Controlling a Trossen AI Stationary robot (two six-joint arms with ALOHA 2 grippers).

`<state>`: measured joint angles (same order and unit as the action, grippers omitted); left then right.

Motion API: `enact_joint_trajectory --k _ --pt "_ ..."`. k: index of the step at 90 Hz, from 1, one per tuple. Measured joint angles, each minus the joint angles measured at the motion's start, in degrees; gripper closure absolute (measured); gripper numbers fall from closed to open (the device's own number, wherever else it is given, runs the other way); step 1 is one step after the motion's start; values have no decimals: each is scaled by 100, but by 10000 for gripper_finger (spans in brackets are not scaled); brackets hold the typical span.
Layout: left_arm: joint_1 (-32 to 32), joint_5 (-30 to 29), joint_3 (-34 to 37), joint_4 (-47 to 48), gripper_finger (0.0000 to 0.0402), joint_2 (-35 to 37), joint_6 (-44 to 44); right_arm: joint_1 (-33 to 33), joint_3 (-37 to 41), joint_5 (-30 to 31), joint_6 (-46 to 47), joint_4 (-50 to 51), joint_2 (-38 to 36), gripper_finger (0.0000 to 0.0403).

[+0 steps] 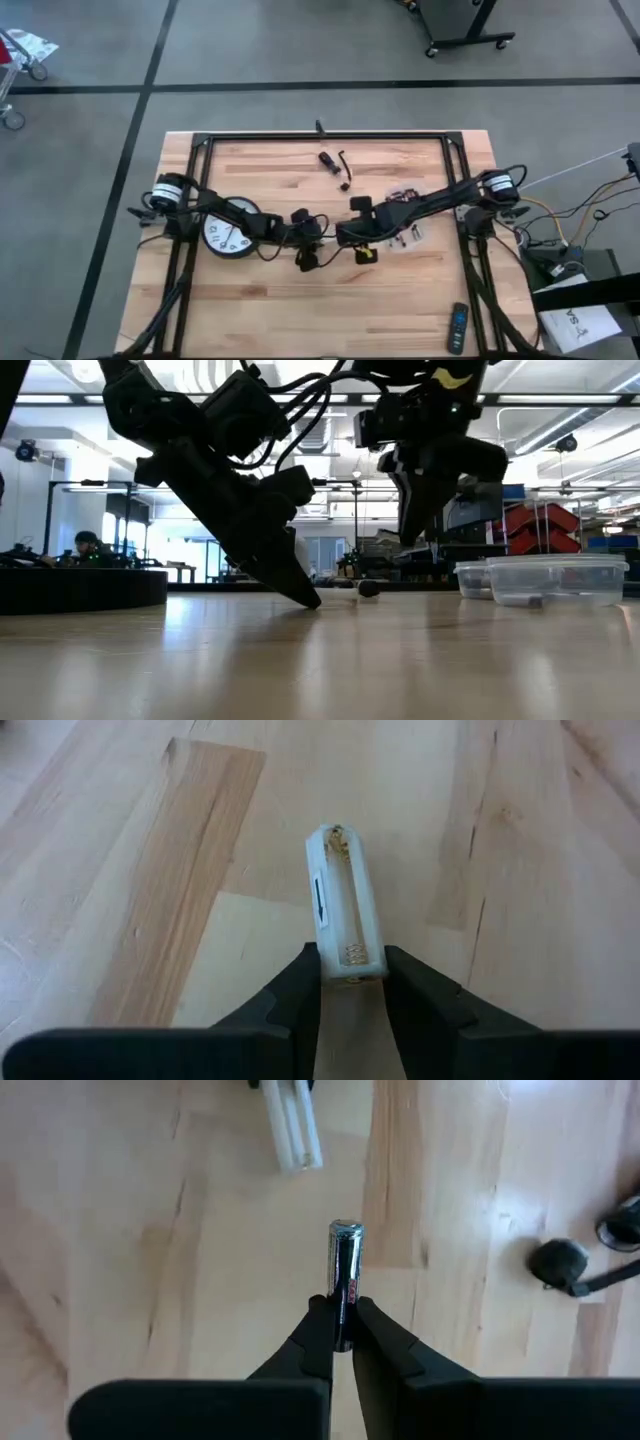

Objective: Insert battery
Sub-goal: Insert the silver battery into the white flashlight battery holder

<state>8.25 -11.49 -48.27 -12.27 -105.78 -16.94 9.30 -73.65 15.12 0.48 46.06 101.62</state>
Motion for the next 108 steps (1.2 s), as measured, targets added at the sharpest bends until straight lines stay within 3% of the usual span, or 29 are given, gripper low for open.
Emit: enact_joint_trajectory --k 21,43,51,64,91,108 --pt "0 2 0 2 297 2 -81 92 295 -41 311 -131 -427 400" --pt "0 2 6 -18 294 2 -100 501 1028 -636 452 -2117 -615 400" --pt "0 2 7 -30 299 2 -100 600 1323 -719 531 -3107 -535 400" --pt "0 1 11 -55 302 2 -100 636 1622 -807 847 -3628 -456 400" --pt "0 2 13 -163 298 2 -121 578 1640 -817 1689 -4464 6 400" --pt "0 2 15 -171 302 2 -121 608 1337 -808 1911 -4437 514 400"
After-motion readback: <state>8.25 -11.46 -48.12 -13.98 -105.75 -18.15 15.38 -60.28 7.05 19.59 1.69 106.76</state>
